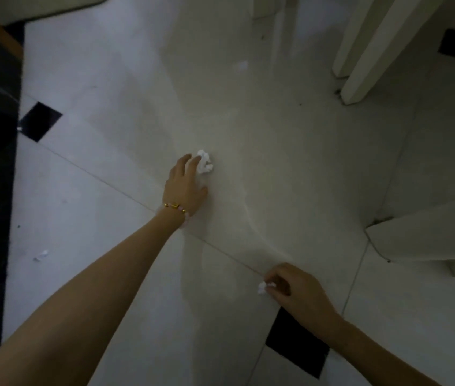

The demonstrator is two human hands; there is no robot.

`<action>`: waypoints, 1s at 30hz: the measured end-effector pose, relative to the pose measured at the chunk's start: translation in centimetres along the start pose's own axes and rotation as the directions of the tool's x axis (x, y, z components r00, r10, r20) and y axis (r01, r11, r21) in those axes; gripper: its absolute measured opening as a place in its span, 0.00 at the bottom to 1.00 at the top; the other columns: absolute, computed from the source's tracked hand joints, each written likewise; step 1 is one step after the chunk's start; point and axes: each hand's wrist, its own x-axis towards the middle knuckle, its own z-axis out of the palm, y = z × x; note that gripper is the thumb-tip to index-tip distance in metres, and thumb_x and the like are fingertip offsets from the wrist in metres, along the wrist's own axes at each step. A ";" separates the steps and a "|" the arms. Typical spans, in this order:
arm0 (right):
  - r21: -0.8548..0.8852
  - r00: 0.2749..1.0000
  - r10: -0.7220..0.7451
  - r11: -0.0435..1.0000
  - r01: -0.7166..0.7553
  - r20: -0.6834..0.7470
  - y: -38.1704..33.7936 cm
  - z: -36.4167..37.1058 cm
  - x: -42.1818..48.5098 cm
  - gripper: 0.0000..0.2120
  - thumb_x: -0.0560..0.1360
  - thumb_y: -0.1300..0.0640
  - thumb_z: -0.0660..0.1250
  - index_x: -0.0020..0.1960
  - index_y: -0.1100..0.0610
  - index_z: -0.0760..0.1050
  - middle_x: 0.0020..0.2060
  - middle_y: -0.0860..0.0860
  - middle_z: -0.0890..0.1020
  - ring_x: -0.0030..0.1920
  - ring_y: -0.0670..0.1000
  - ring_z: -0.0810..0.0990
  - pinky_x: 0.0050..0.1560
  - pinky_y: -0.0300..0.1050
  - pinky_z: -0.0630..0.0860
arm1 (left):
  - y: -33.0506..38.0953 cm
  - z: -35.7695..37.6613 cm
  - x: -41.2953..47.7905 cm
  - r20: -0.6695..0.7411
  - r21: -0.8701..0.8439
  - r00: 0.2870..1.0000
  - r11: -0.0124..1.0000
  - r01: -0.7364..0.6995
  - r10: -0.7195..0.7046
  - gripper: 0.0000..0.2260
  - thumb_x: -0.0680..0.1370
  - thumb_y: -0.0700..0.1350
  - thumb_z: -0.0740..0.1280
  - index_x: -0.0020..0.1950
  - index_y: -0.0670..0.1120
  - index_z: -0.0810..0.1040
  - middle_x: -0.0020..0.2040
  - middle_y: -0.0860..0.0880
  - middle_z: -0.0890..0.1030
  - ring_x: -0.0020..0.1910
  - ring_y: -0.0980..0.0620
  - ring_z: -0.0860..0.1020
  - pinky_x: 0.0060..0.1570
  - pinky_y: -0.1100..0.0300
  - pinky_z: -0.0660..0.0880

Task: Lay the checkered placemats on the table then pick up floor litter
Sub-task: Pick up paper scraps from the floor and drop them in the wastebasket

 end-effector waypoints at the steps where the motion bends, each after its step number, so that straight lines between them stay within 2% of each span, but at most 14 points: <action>1: 0.033 0.999 0.042 0.999 -0.041 -0.026 0.2 -0.6 -0.2 0.09 0.79 0.57 0.74 0.41 0.49 0.80 0.40 0.40 0.84 0.43 0.40 0.82 0.45 0.28 0.71 | 0.2 0.1 0.8 0.016 0.036 1.000 0.999 -0.017 0.017 0.31 0.72 0.42 0.68 0.73 0.44 0.62 0.74 0.40 0.60 0.70 0.38 0.63 0.65 0.44 0.66; 3: 0.122 0.990 0.135 0.984 -0.129 -0.043 0.7 -1.5 -0.4 0.18 0.77 0.60 0.76 0.36 0.42 0.75 0.39 0.28 0.82 0.43 0.32 0.81 0.43 0.22 0.71 | 0.5 0.3 2.2 0.068 0.096 0.997 0.995 -0.027 0.020 0.32 0.74 0.44 0.67 0.75 0.47 0.57 0.76 0.43 0.56 0.73 0.39 0.58 0.68 0.44 0.63; 5: 0.198 0.978 0.200 0.962 -0.187 -0.050 0.8 -2.4 -0.4 0.19 0.76 0.62 0.77 0.36 0.43 0.75 0.36 0.24 0.81 0.40 0.29 0.80 0.40 0.21 0.72 | 0.6 0.6 3.2 0.133 0.129 0.991 0.992 -0.008 -0.010 0.30 0.76 0.45 0.64 0.75 0.49 0.56 0.76 0.44 0.56 0.73 0.41 0.57 0.69 0.45 0.60; 7: 0.273 0.967 0.248 0.936 -0.223 -0.061 0.8 -3.1 -0.4 0.19 0.76 0.65 0.76 0.35 0.47 0.75 0.31 0.26 0.82 0.36 0.29 0.80 0.38 0.21 0.72 | 0.6 0.9 3.7 0.165 0.174 0.986 0.985 -0.007 -0.022 0.24 0.77 0.45 0.62 0.73 0.47 0.63 0.73 0.43 0.62 0.70 0.40 0.61 0.67 0.46 0.64; 10: 0.349 0.951 0.303 0.899 -0.267 -0.054 0.7 -3.4 -0.8 0.16 0.75 0.65 0.77 0.35 0.50 0.76 0.28 0.28 0.82 0.33 0.31 0.80 0.36 0.21 0.72 | 0.5 1.7 2.9 0.045 0.163 0.999 0.987 -0.011 0.004 0.13 0.77 0.41 0.60 0.60 0.40 0.75 0.60 0.38 0.72 0.58 0.38 0.71 0.55 0.49 0.70; 13: 0.407 0.927 0.370 0.857 -0.316 -0.058 -0.7 -4.4 -2.2 0.14 0.75 0.63 0.78 0.36 0.51 0.78 0.30 0.39 0.84 0.33 0.34 0.80 0.37 0.21 0.73 | 0.5 1.2 0.0 0.046 0.043 0.998 0.998 0.038 -0.040 0.09 0.77 0.37 0.61 0.52 0.36 0.78 0.51 0.35 0.75 0.50 0.37 0.75 0.47 0.55 0.69; 15: 0.436 0.909 0.414 0.829 -0.349 -0.059 -2.7 -6.0 -3.9 0.14 0.76 0.63 0.76 0.37 0.50 0.78 0.34 0.44 0.83 0.33 0.33 0.80 0.38 0.21 0.74 | 1.1 -0.8 -3.0 0.090 -0.028 0.989 0.993 0.117 -0.114 0.08 0.76 0.37 0.63 0.52 0.36 0.78 0.51 0.36 0.78 0.50 0.38 0.76 0.45 0.58 0.68; 18: 0.473 0.870 0.490 0.778 -0.414 -0.045 -7.3 -9.8 -7.6 0.13 0.77 0.63 0.75 0.39 0.50 0.78 0.37 0.47 0.83 0.35 0.39 0.82 0.37 0.27 0.77 | 3.2 -5.7 -7.9 0.179 -0.177 0.954 0.946 0.272 -0.240 0.07 0.75 0.38 0.66 0.51 0.37 0.79 0.50 0.38 0.80 0.50 0.41 0.77 0.45 0.58 0.73; 21: 0.542 0.822 0.570 0.688 -0.483 0.009 -13.2 -14.5 -11.6 0.11 0.79 0.64 0.73 0.41 0.51 0.78 0.39 0.50 0.81 0.40 0.48 0.79 0.36 0.26 0.79 | 6.2 -12.8 -13.2 0.273 -0.358 0.870 0.796 0.488 -0.410 0.05 0.75 0.38 0.67 0.49 0.40 0.80 0.45 0.44 0.78 0.44 0.48 0.76 0.34 0.65 0.72; 23: 0.589 0.787 0.615 0.616 -0.523 0.056 -17.9 -17.8 -14.1 0.10 0.80 0.64 0.73 0.42 0.53 0.78 0.40 0.51 0.81 0.40 0.47 0.78 0.35 0.23 0.78 | 8.3 -18.2 -16.5 0.323 -0.451 0.823 0.689 0.568 -0.467 0.04 0.74 0.37 0.68 0.47 0.42 0.79 0.43 0.45 0.78 0.40 0.50 0.75 0.31 0.71 0.70; 25: 0.600 0.772 0.630 0.587 -0.543 0.083 -23.3 -21.4 -16.5 0.09 0.80 0.64 0.72 0.44 0.54 0.78 0.42 0.51 0.80 0.40 0.46 0.78 0.34 0.23 0.78 | 10.8 -24.4 -19.7 0.388 -0.555 0.768 0.536 0.636 -0.509 0.04 0.74 0.35 0.68 0.47 0.41 0.78 0.42 0.44 0.77 0.37 0.52 0.75 0.29 0.76 0.70; 27: 0.590 0.774 0.627 0.592 -0.549 0.091 -29.1 -25.1 -18.8 0.10 0.81 0.64 0.71 0.43 0.53 0.77 0.41 0.51 0.80 0.39 0.46 0.77 0.36 0.26 0.79 | 13.5 -30.7 -22.9 0.432 -0.643 0.723 0.377 0.666 -0.539 0.05 0.73 0.34 0.68 0.48 0.41 0.77 0.42 0.44 0.77 0.38 0.51 0.75 0.31 0.75 0.72; 30: 0.577 0.792 0.605 0.619 -0.532 0.081 -37.5 -30.8 -22.5 0.11 0.81 0.64 0.71 0.42 0.54 0.76 0.39 0.52 0.79 0.39 0.47 0.77 0.40 0.30 0.78 | 17.6 -39.9 -28.0 0.494 -0.725 0.649 0.138 0.675 -0.578 0.06 0.74 0.34 0.68 0.47 0.43 0.77 0.43 0.43 0.78 0.40 0.49 0.76 0.41 0.63 0.73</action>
